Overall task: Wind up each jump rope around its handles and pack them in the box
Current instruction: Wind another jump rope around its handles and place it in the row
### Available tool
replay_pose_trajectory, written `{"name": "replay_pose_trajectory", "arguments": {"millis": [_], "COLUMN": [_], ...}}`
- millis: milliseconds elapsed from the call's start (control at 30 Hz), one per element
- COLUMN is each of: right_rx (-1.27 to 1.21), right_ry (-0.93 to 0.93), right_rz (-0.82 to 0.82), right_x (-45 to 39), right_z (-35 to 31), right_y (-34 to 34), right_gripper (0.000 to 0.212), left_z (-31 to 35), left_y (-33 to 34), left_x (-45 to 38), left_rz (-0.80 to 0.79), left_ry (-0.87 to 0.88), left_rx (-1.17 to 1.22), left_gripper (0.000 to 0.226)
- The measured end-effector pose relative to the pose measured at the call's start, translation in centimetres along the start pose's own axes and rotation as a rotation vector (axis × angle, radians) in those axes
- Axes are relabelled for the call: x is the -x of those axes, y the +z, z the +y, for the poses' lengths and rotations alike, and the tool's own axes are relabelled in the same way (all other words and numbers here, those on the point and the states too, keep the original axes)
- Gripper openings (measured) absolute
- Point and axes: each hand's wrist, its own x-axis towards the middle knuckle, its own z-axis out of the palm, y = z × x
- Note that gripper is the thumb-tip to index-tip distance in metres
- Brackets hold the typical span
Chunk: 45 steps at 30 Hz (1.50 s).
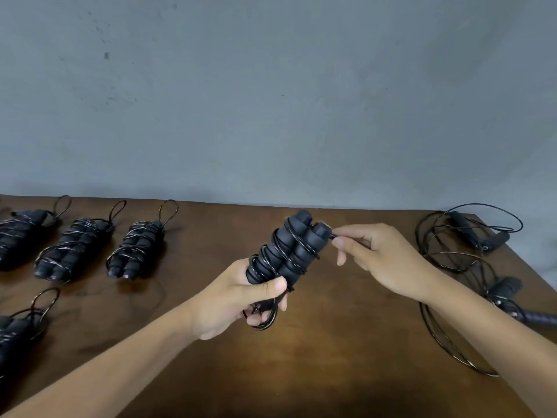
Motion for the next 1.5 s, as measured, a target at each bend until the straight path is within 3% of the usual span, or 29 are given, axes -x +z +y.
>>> {"name": "replay_pose_trajectory", "arguments": {"millis": [167,367,700,867,1167,1267,1500], "right_rx": [0.127,0.304,0.832,1.003,0.936,1.017,0.76], "right_ry": [0.034,-0.001,-0.182,-0.272,-0.469,-0.436,-0.39], "right_rz": [0.01,0.037,-0.127,-0.243,-0.356,-0.481,-0.465], "right_x": [1.6,2.9,2.9,1.8,-0.3,-0.7,-2.1], "right_z": [-0.1,-0.8,-6.1,-7.1,-7.7,-8.0,-6.5], "right_y": [-0.5,-1.2,-2.7,-3.4,-2.8,-2.2,-0.9], "right_gripper": [0.023,0.02,0.038,0.037,0.022,0.017,0.006], "left_z": [-0.5,-0.8,-0.1,1.1,2.8,3.1,4.2], "left_y": [0.2,0.0,0.1,-0.3,0.1,0.5,0.1], "left_x": [0.0,-0.1,-0.7,-0.9,-0.3,-0.2,0.2], "left_rz": [0.088,0.179,0.167,-0.001,-0.184,-0.18,-0.184], "left_ry": [-0.038,-0.104,-0.257,-0.297,-0.272,-0.219,-0.154], "left_rx": [0.131,0.22,0.062,-0.211,-0.576,-0.74,-0.958], "left_gripper": [0.065,0.052,0.042,0.028,0.022,0.023,0.031]}}
